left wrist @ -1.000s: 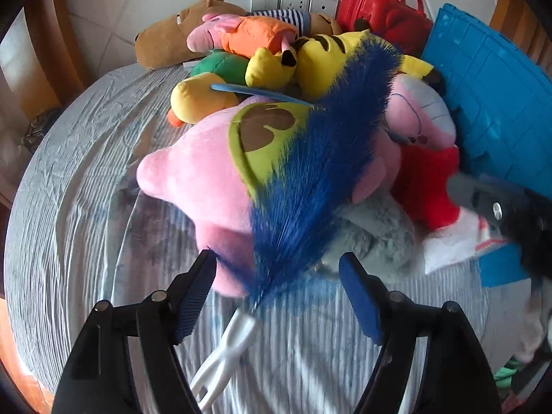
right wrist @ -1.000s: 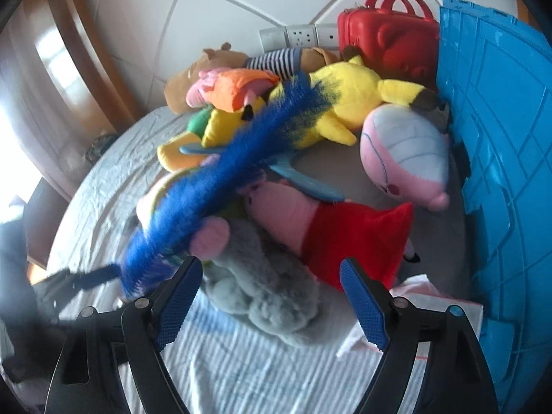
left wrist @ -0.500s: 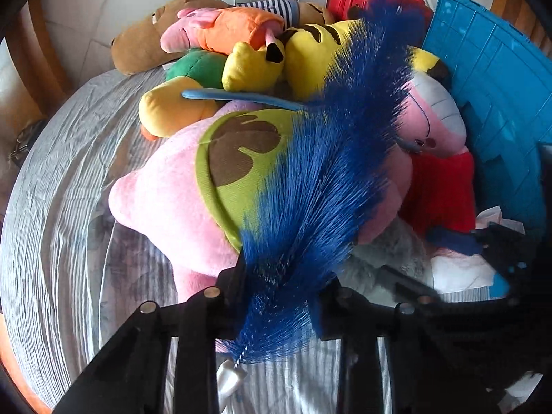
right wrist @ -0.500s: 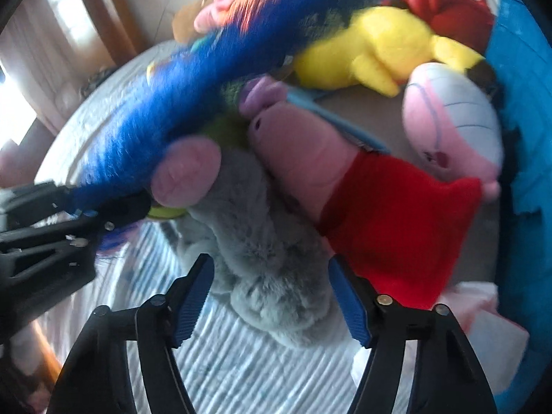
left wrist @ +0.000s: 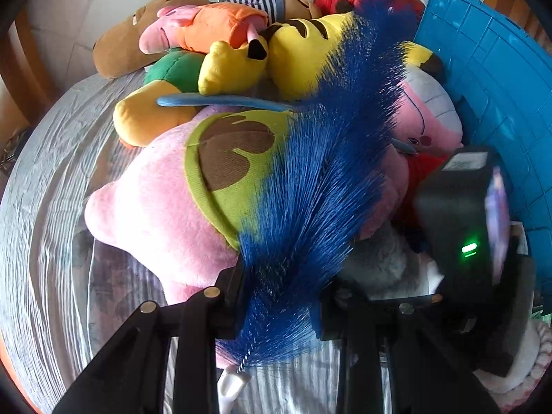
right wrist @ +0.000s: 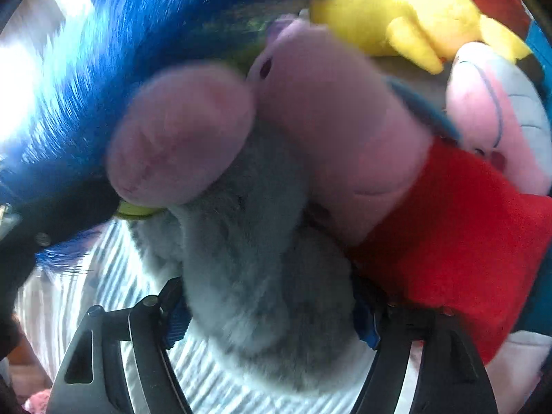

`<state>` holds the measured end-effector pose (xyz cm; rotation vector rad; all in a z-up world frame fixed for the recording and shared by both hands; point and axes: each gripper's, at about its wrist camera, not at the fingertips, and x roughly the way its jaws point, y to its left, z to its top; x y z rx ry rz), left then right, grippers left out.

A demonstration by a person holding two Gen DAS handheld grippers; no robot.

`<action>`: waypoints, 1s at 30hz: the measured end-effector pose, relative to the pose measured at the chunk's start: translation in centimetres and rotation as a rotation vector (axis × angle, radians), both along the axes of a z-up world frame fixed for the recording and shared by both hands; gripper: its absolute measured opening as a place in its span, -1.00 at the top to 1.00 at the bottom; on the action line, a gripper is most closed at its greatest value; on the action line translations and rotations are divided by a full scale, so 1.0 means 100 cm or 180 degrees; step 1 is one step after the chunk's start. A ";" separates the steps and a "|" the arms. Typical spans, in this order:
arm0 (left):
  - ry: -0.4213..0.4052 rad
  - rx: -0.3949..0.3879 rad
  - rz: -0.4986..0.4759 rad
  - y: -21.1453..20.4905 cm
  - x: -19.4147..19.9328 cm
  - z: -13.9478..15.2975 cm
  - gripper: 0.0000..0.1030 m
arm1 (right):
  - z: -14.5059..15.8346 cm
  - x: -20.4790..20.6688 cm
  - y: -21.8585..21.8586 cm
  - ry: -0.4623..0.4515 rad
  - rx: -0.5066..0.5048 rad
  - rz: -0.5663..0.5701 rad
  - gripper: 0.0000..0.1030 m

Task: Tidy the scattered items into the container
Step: 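Close the left tool on the blue duster while the right tool grasps the grey plush, then lift the blue duster with the left tool while the right tool lifts the grey plush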

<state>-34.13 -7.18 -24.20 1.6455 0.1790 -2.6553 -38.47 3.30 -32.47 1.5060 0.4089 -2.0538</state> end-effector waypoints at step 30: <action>-0.0453 -0.0233 0.0251 -0.077 0.163 -0.051 0.67 | 0.035 0.151 0.089 -0.0179 -0.0008 -0.0551 0.02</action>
